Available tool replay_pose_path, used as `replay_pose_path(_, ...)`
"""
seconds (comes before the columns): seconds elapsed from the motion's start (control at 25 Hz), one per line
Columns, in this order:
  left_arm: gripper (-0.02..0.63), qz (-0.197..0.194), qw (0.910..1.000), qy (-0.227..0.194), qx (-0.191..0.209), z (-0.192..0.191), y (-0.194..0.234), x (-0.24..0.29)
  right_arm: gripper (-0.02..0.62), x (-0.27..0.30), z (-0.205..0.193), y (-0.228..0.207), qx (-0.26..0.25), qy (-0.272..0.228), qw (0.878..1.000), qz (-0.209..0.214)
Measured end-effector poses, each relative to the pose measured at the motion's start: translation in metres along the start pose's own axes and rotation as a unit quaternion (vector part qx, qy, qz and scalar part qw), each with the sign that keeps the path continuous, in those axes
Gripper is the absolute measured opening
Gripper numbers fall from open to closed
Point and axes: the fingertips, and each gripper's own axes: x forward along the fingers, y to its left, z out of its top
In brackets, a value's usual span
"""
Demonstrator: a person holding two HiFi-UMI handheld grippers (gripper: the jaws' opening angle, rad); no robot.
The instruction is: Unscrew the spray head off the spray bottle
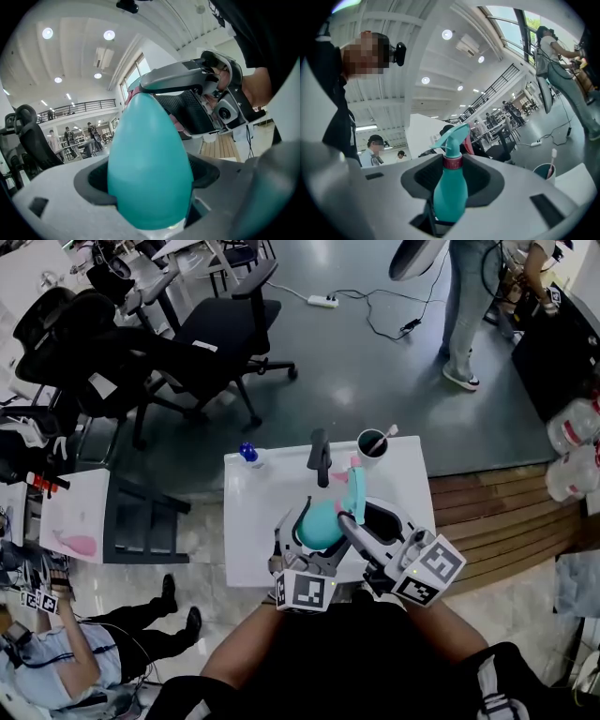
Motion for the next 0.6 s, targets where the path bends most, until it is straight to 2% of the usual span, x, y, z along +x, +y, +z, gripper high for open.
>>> replay_pose_path(0.16,0.457,-0.04,0.9989,-0.02,-0.017,0.003,-0.008,-0.005,0.13,-0.002,0.004,0.009,-0.036,0.005,0.999,0.026)
replay_pose_path(0.32,0.457,-0.081,0.995,-0.047,-0.033,0.018,-0.013,-0.012,0.13,-0.005,0.008,0.021,-0.075,0.009,0.993,0.086)
replay_pose_path(0.48,0.457,-0.151,0.9824,-0.106,-0.028,0.043,-0.025,-0.022,0.13,-0.017,0.011,0.041,-0.114,0.023,0.975,0.19)
replay_pose_path(0.6,0.457,-0.206,0.9703,-0.123,-0.031,0.051,-0.04,-0.031,0.13,-0.028,0.01,0.054,-0.116,0.059,0.956,0.261)
